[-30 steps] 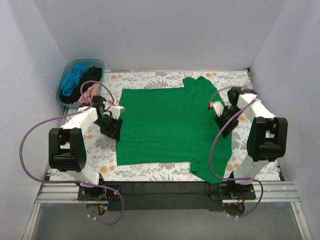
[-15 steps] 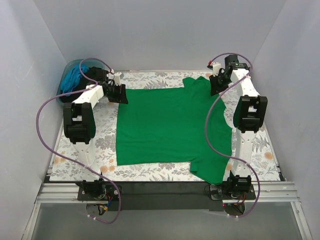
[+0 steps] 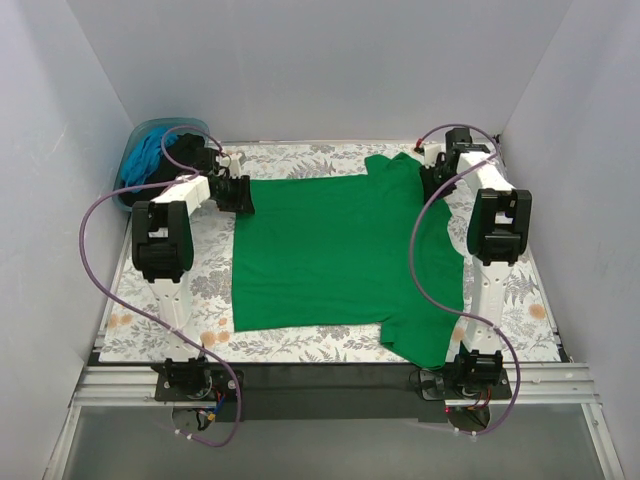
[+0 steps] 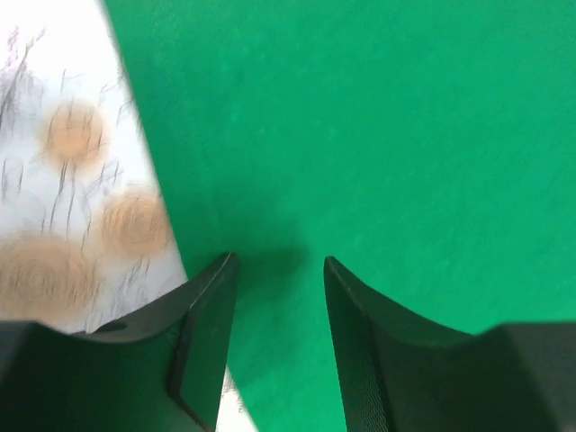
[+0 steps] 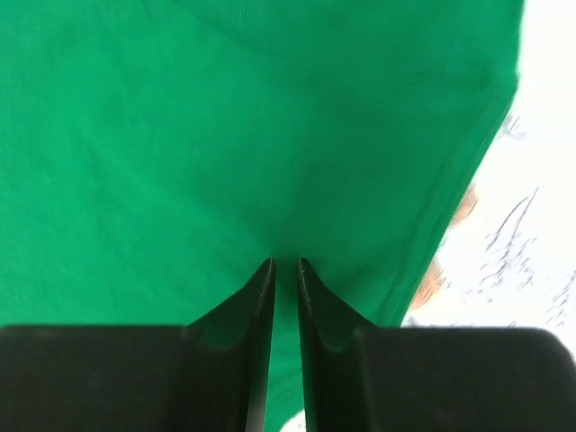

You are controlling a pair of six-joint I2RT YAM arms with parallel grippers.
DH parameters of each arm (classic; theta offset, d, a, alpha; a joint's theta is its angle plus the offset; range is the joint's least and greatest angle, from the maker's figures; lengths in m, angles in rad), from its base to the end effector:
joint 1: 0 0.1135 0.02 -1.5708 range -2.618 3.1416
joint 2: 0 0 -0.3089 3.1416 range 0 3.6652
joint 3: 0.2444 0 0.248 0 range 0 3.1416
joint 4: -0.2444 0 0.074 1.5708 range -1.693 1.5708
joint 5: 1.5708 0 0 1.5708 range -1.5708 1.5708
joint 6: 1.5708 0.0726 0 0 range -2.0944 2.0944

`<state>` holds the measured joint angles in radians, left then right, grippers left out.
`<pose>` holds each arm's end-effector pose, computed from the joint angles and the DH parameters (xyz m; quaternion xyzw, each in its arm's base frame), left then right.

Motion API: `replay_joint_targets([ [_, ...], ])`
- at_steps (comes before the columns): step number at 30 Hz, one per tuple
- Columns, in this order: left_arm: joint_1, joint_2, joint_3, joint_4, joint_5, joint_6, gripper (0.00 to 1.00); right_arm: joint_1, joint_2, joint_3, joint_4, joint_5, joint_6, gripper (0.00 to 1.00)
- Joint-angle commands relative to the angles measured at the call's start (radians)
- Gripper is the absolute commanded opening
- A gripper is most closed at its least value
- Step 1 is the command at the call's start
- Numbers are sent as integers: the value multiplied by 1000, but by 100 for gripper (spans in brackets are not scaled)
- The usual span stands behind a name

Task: Fold and stack the t-shirts
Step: Flatten the tshirt out

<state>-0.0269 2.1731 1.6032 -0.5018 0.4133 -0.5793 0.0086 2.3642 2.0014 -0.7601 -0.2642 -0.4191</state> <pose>0.4963 -0.0425 0.1654 -0.2099 0.9263 -0.2619 0.1713 0.5486 0.0237 0.1710 -0.2337 0.9383 0.0809 0.2417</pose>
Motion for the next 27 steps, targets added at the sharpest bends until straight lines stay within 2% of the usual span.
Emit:
replay_joint_targets([
  [1, 15, -99, -107, -47, -56, 45, 42, 1, -54, -134, -21, 49, -46, 21],
  [5, 25, -150, -207, -72, -51, 75, 41, 1, -149, -257, -19, 59, -87, 21],
  [8, 25, -183, -218, -73, -42, 82, 42, -28, -206, -265, -21, 13, -101, 25],
  [11, 25, -187, -149, -72, -4, 69, 46, -61, -220, -161, -25, -65, -72, 36],
  [13, 25, -158, -47, -83, 19, 58, 48, -78, -211, -92, -27, -107, -46, 45],
  [19, 25, -44, 199, -99, 21, 6, 52, -87, -73, 195, -18, -110, 19, 50],
  [22, 25, 0, 247, -98, 13, -19, 54, -87, 13, 299, -7, -104, 58, 51],
  [27, 25, 24, 270, -83, -5, -36, 58, -85, 56, 271, 96, -133, 127, 52],
])
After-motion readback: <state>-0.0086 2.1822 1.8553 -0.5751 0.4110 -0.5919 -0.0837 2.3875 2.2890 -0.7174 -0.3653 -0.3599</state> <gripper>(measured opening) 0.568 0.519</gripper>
